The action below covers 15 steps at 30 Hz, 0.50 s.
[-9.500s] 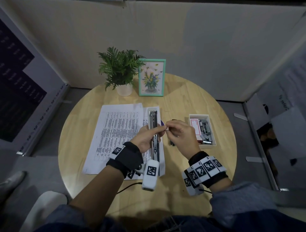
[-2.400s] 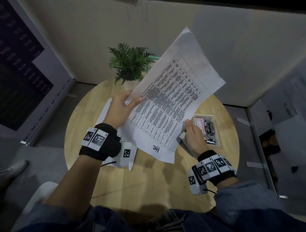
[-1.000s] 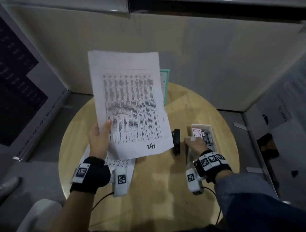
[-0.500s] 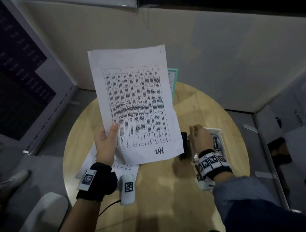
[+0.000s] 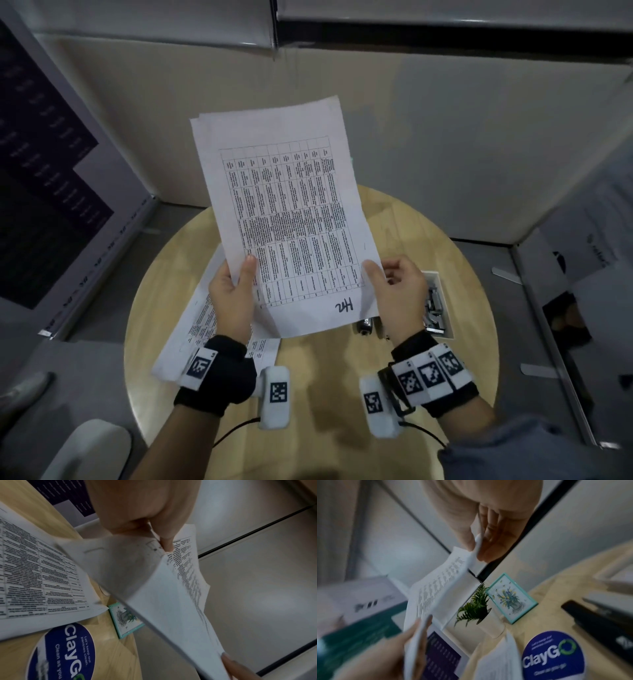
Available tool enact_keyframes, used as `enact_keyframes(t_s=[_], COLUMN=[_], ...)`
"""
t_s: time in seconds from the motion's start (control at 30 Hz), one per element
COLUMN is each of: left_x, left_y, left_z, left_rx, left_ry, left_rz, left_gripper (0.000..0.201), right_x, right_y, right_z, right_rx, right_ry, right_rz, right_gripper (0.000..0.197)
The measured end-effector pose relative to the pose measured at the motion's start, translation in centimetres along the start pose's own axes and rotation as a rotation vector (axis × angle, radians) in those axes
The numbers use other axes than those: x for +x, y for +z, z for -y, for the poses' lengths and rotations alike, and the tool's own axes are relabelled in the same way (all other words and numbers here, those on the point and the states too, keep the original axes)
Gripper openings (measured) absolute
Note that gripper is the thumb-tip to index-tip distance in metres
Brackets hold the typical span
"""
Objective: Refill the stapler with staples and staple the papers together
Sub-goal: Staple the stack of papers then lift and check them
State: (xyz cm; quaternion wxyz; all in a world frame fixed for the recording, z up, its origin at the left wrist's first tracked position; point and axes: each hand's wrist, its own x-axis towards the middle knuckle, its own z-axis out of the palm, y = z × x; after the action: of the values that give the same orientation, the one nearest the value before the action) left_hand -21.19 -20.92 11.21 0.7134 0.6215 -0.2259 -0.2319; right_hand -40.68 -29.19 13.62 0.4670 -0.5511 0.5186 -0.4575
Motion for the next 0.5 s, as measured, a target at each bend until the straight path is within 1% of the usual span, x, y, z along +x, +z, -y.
enact_keyframes(t_s=[0.07, 0.1, 0.13, 0.17, 0.23, 0.27, 0.3, 0.33, 0.37, 0.4, 0.5], left_x=[-0.7, -1.0, -1.3, -1.5, -1.8, -1.8, -1.7, -1.7, -1.5, -1.4, -1.1], left_y=[0.1, 0.1, 0.2, 0.3, 0.4, 0.4, 0.5, 0.6, 0.6, 0.6, 0.7], left_z=[-0.1, -0.1, -0.1, -0.1, -0.1, -0.1, -0.1, -0.2, -0.1, -0.1, 0.1], left_rx=[-0.021, -0.035, -0.041, -0.041, -0.047, -0.058, -0.064, -0.067, -0.069, -0.07, -0.052], left_ry=[0.004, 0.005, 0.009, 0.014, 0.021, 0.021, 0.014, 0.004, -0.005, -0.011, -0.038], left_rz=[0.038, 0.059, 0.076, 0.082, 0.071, 0.065, 0.062, 0.064, 0.066, 0.072, 0.087], left_gripper=[0.021, 0.022, 0.023, 0.026, 0.031, 0.031, 0.03, 0.027, 0.024, 0.021, 0.02], right_x=[0.5, 0.5, 0.4, 0.2, -0.2, -0.3, -0.4, -0.5, -0.7, -0.9, -1.4], right_y=[-0.3, -0.4, -0.4, -0.4, -0.3, -0.3, -0.3, -0.2, -0.1, 0.0, 0.5], right_z=[-0.3, -0.2, -0.1, -0.1, -0.1, -0.2, -0.3, -0.4, -0.3, -0.2, 0.4], right_rx=[-0.018, -0.041, -0.087, -0.184, -0.464, -0.55, -0.578, -0.554, -0.484, -0.379, -0.097], right_ry=[0.046, 0.037, -0.012, -0.114, -0.439, -0.576, -0.65, -0.675, -0.656, -0.599, -0.315], right_rz=[-0.033, -0.045, -0.056, -0.067, -0.074, -0.065, -0.048, -0.025, 0.006, 0.049, 0.217], right_gripper=[0.017, 0.017, 0.015, 0.013, 0.008, 0.006, 0.004, 0.003, 0.005, 0.008, 0.012])
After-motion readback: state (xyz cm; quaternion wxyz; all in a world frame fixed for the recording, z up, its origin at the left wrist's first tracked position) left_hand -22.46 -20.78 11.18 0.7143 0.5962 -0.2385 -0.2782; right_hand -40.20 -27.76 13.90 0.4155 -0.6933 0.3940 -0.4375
